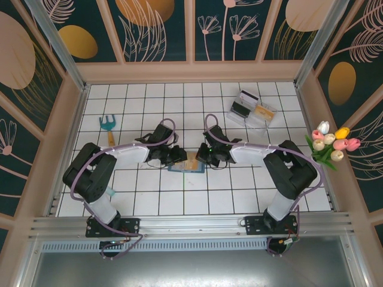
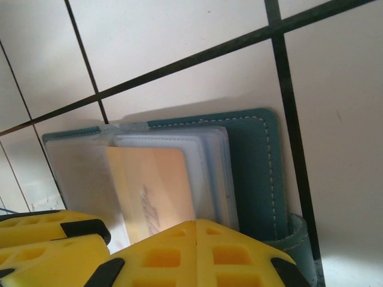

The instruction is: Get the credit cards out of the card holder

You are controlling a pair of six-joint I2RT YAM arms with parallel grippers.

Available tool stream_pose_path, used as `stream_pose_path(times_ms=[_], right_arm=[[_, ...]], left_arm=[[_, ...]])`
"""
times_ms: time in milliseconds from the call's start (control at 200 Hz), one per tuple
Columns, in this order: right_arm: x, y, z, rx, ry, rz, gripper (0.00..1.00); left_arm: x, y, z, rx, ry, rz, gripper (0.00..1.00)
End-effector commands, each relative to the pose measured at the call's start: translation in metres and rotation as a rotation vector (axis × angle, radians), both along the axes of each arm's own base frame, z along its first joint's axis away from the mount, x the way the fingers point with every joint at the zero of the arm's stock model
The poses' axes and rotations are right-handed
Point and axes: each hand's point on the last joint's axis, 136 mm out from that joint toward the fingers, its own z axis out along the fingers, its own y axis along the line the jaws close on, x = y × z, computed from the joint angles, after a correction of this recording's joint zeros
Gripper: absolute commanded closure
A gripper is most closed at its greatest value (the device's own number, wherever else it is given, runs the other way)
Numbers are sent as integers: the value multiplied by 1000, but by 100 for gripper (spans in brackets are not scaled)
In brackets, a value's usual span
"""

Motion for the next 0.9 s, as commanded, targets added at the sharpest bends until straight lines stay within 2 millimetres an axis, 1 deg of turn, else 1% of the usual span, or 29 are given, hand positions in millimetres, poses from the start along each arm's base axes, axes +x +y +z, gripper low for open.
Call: stream_pose_path(times_ms=[0,150,360,510,671,741,896], right_arm=[[-3,-6,-10,-40,29,-1,95],[-5,-10,-19,-70,48,3,95],[-6,-11,-24,-82,56,2,95],[-7,-11,-27,-82,61,4,95],[-7,-11,-28,-80,64,5,95],[-7,-11,-28,-81,65,6,96],[-8,-11,-30,-85,68,8,96]], left_arm=[[4,-5,0,-23,14,-10,73],[5,-7,2,-32,12,-20,72],[2,-5,-8,-13,33,-18,73],[2,-9,-4,-38,33,-27,73],[2,-13,-1,-68,33,-31,75],[1,-15,-1,-80,38,-36,79],[2,-14,-2,-72,35,-33,80]])
